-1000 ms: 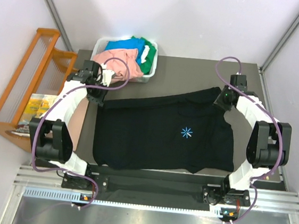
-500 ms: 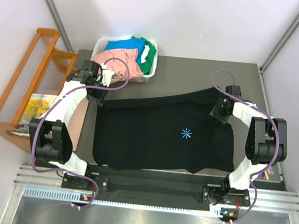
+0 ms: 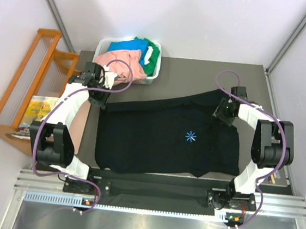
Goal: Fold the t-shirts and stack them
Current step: Fold the tshirt
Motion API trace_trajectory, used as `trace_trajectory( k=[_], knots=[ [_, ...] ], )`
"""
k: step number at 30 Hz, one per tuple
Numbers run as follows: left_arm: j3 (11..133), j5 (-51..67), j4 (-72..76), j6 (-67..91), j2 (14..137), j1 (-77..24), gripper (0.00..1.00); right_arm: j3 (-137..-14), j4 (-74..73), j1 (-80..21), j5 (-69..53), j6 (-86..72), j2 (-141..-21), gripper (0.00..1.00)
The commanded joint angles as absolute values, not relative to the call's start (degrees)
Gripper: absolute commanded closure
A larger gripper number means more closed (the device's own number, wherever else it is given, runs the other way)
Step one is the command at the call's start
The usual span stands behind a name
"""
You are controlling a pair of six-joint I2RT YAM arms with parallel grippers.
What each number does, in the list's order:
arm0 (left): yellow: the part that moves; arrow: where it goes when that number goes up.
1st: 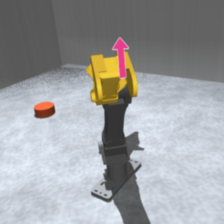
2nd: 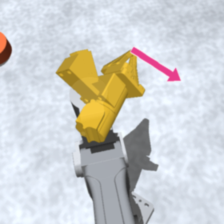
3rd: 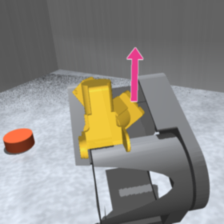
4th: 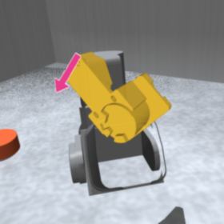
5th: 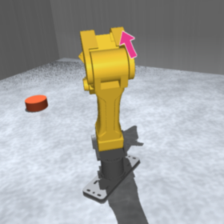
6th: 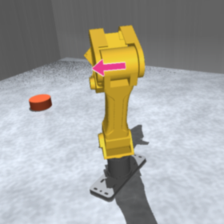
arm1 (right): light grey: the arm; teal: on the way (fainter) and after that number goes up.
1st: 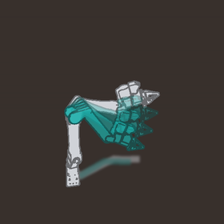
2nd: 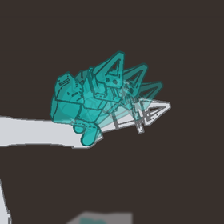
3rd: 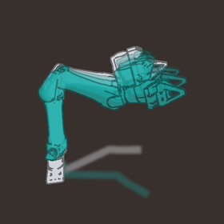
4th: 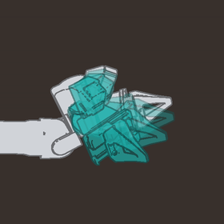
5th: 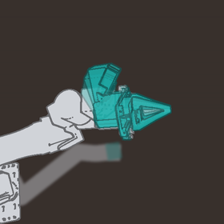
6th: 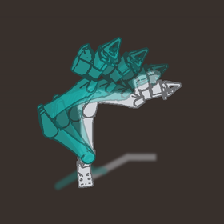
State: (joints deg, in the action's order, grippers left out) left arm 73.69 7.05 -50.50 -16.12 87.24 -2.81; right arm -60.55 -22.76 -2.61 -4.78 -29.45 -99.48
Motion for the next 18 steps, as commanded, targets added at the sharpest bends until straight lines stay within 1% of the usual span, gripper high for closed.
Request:
trace_trajectory(
  k=[1, 2, 4, 6, 9, 10, 12, 16, 18],
  knots=[
    [73.21, 7.91, -48.69, -15.56, 86.40, -2.99, 1.00, -66.60, -22.76, -3.16, -4.66, -28.04, -97.55, 0.43],
    [73.21, 8.00, -48.60, -15.56, 86.48, -2.99, 1.00, -68.01, -23.37, -3.08, -3.09, -27.78, -97.91, 0.35],
    [72.86, 8.00, -48.69, -15.56, 86.48, -2.99, 1.00, -72.13, -24.87, -2.38, -2.46, -27.95, -99.31, 0.30],
    [72.77, 7.74, -48.78, -15.64, 86.31, -2.99, 1.00, -74.69, -25.31, -1.15, -3.34, -28.21, -100.37, 0.29],
    [72.69, 7.30, -48.78, -16.00, 85.96, -2.99, 1.00, -79.18, -26.36, -0.44, -2.11, -28.56, -103.44, 0.29],
    [72.60, 7.12, -48.78, -16.08, 85.87, -2.99, 1.00, -80.93, -27.06, 1.30, -1.76, -28.56, -105.36, 0.29],
    [72.51, 6.94, -48.69, -16.17, 85.96, -2.99, 1.00, -82.09, -27.25, 2.37, -0.62, -28.56, -107.30, 0.30],
    [71.81, 6.59, -48.69, -16.44, 85.96, -2.99, 1.00, -83.23, -27.07, 4.13, -0.35, -28.39, -111.87, 0.38],
    [71.46, 6.24, -48.69, -16.70, 86.04, -2.99, 1.00, -83.41, -26.81, 5.01, -0.35, -28.39, -113.02, 0.40]
  ],
)
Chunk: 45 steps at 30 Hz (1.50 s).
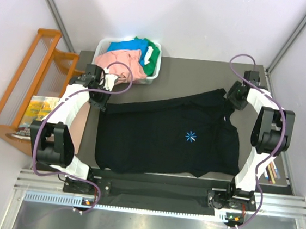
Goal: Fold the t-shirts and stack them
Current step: Fold the tshirt
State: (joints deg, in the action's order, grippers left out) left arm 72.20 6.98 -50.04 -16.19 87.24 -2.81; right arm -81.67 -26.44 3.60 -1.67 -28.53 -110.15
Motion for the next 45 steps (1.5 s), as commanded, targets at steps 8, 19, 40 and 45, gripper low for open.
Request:
trace_trajectory(
  k=[8, 19, 40, 45],
  knots=[
    [71.81, 6.24, -48.51, -16.79, 86.57, -2.99, 1.00, -82.71, -26.10, 6.15, 1.13, -28.21, -114.78, 0.43],
    [71.28, 6.24, -48.25, -16.87, 87.01, -2.99, 1.00, -79.19, -25.40, 7.91, 5.71, -27.86, -111.54, 0.43],
    [70.14, 5.98, -47.72, -17.05, 86.40, -2.99, 1.00, -78.93, -22.94, 9.23, -2.46, -29.00, -115.84, 0.86],
    [70.31, 6.41, -47.64, -16.70, 86.84, -2.99, 1.00, -78.92, -23.03, 8.79, -1.85, -28.83, -115.75, 1.00]
  ],
)
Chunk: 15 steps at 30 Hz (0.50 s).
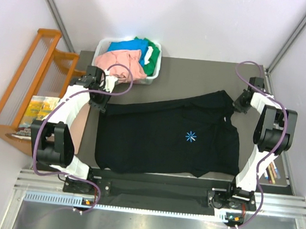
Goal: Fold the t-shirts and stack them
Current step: Fold the tshirt
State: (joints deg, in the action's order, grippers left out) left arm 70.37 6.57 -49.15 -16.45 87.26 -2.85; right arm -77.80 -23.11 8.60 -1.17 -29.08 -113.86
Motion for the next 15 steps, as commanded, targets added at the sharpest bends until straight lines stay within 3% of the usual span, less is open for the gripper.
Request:
trace_trajectory(
  k=[1, 15],
  knots=[
    [70.40, 6.76, -47.64, -16.70, 86.92, -2.99, 1.00, -79.36, -23.20, 8.79, -0.80, -28.65, -115.66, 1.00],
    [69.87, 7.03, -48.51, -16.79, 86.13, -2.99, 1.00, -101.25, -34.54, 12.30, 0.80, -26.72, -126.82, 1.00]
  ],
)
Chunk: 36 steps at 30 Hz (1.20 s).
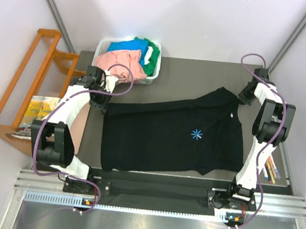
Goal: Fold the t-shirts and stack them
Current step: Fold the tshirt
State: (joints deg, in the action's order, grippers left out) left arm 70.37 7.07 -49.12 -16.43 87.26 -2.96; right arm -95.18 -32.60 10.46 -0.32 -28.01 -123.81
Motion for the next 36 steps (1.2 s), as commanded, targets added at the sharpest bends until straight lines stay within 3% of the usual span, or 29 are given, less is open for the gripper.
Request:
trace_trajectory(
  k=[1, 3, 4, 7, 9, 12, 14, 19, 26, 30, 36],
  knots=[
    [69.87, 7.03, -48.43, -16.79, 86.13, -2.99, 1.00, -101.51, -34.71, 12.30, 0.44, -26.72, -127.35, 1.00],
    [69.79, 7.12, -48.52, -16.79, 85.96, -2.99, 1.00, -100.29, -34.63, 12.30, 0.44, -26.98, -127.44, 0.97],
    [69.79, 7.21, -48.52, -16.79, 85.96, -2.99, 1.00, -99.50, -33.58, 12.22, 0.27, -26.90, -127.18, 0.81],
    [69.87, 7.82, -48.25, -16.61, 85.96, -2.99, 1.00, -96.60, -32.70, 12.13, 1.14, -26.72, -125.08, 0.59],
    [69.96, 8.26, -48.16, -16.26, 86.39, -3.08, 1.00, -94.84, -32.61, 11.61, 3.15, -26.89, -122.18, 0.32],
    [70.22, 9.05, -48.08, -15.82, 86.49, -3.08, 1.00, -92.03, -31.73, 9.94, 3.78, -26.72, -116.47, 0.12],
    [70.14, 9.49, -47.90, -15.56, 86.57, -3.08, 1.00, -88.44, -30.07, 8.62, 3.78, -26.46, -111.04, 0.12],
    [70.22, 9.76, -47.99, -15.38, 86.84, -3.16, 1.00, -85.07, -27.86, 4.22, 0.98, -24.44, -106.79, 0.23],
    [69.70, 8.61, -47.73, -15.47, 86.57, -3.25, 1.00, -90.61, -29.18, 1.14, -2.28, -23.82, -112.83, 0.26],
    [69.35, 8.26, -47.55, -15.64, 86.66, -3.25, 1.00, -92.81, -29.27, 1.23, -2.37, -23.64, -116.80, 0.35],
    [69.61, 7.56, -47.81, -15.91, 86.92, -3.25, 1.00, -96.85, -29.79, 1.76, -3.07, -23.82, -121.55, 0.39]
  ],
)
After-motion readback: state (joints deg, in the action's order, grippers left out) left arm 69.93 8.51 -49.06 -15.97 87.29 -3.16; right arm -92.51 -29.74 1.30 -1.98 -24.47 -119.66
